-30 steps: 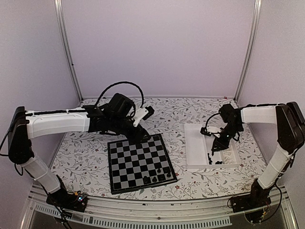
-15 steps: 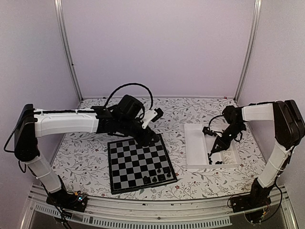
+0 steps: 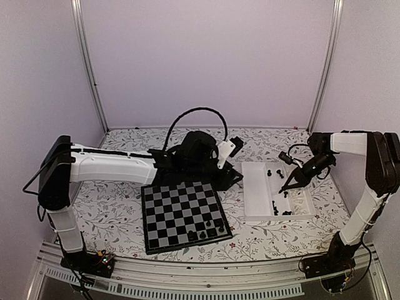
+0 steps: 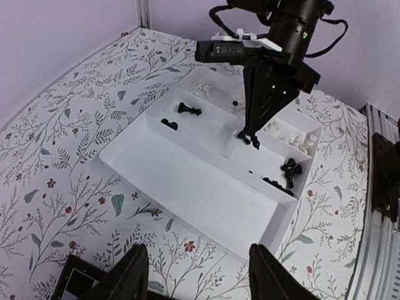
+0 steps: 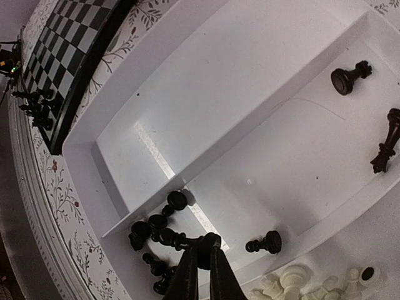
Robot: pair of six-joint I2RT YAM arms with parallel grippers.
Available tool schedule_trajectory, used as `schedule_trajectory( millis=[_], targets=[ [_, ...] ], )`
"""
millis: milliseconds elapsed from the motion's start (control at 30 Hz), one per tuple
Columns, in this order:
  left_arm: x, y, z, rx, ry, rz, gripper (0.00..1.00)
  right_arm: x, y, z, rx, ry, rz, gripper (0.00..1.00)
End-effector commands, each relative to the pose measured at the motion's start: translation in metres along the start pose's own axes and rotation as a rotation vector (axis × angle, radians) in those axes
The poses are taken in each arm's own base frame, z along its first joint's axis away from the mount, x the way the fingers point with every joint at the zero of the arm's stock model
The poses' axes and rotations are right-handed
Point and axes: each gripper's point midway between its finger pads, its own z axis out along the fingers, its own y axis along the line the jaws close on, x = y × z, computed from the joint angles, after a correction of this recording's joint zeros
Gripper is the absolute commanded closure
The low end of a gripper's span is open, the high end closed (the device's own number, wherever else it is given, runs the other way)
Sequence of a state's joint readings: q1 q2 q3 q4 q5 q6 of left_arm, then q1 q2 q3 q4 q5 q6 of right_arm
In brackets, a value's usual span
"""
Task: Set up the chess pieces on the board
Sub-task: Pick up the chess piece from the storage box, then place the chess piece on the chessboard.
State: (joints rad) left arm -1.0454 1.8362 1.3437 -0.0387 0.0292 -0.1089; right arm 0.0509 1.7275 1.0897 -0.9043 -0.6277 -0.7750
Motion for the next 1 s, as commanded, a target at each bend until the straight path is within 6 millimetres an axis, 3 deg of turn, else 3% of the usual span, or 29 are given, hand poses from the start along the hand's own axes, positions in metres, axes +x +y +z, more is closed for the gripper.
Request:
schedule_trajectory(
  millis=[0,200,400,967],
  targets=[
    [-0.050,-0.028,0.018,-0.030,-0.222,0.063,0.43,-0.037,0.033,-0.025,-0.139,-0.156,-0.003,0.94],
    [-0.050,-0.056,0.067,-0.050,-0.215,0.212,0.44,-0.053,0.047,-0.034,-0.221,-0.230,0.013,0.93],
    [-0.039,-0.063,0.108,-0.060,-0.157,0.269,0.45,-0.057,0.056,-0.036,-0.275,-0.257,0.026,0.93],
    [-0.029,-0.064,0.137,-0.053,-0.122,0.290,0.61,-0.057,0.063,-0.036,-0.331,-0.279,0.026,0.93]
  ],
)
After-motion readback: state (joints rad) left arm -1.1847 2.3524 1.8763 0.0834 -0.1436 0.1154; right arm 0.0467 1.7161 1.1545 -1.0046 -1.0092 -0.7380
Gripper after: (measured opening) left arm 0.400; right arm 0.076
